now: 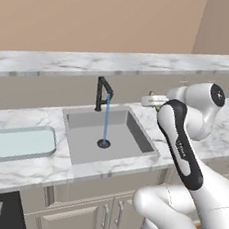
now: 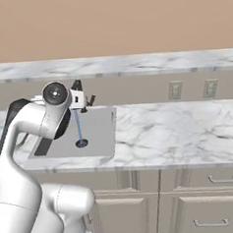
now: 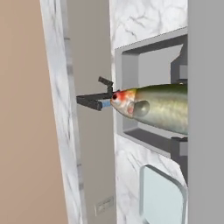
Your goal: Take the fish out of the fridge, briefly rinse it in the sink, and place it on the tray next to the sink.
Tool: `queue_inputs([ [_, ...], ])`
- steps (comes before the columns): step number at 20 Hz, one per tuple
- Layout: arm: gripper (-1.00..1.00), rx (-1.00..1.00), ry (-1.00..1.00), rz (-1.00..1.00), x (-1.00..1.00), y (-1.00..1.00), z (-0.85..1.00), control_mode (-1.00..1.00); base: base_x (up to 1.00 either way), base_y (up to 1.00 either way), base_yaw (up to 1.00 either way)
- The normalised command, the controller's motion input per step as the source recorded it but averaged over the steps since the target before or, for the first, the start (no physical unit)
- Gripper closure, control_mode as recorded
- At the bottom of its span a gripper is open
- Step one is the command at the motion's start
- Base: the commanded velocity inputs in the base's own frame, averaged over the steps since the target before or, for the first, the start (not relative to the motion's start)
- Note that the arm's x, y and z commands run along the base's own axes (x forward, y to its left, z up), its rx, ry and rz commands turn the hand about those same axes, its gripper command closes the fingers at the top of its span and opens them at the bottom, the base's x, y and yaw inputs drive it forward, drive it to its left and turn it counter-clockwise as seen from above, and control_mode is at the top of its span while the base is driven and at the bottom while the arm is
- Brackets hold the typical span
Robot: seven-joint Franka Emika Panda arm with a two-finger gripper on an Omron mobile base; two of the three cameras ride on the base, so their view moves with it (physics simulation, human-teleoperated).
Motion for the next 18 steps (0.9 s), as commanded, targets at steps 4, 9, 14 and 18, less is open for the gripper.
queue_inputs([
  [4, 1.00, 0.09, 0.08, 0.06, 0.48, -0.35, -0.07, -1.00, 0.39, -0.34, 0.01],
  [9, 1.00, 0.17, 0.42, 0.29, 1.00, -0.23, -0.39, -1.00, 0.00, 0.00, 0.00],
  [14, 1.00, 0.23, 0.40, 0.38, 0.88, 0.05, -0.50, -1.00, 0.00, 0.00, 0.00],
  [18, 1.00, 0.23, 0.06, 0.11, 0.23, 0.33, -0.43, -1.00, 0.00, 0.00, 0.00],
])
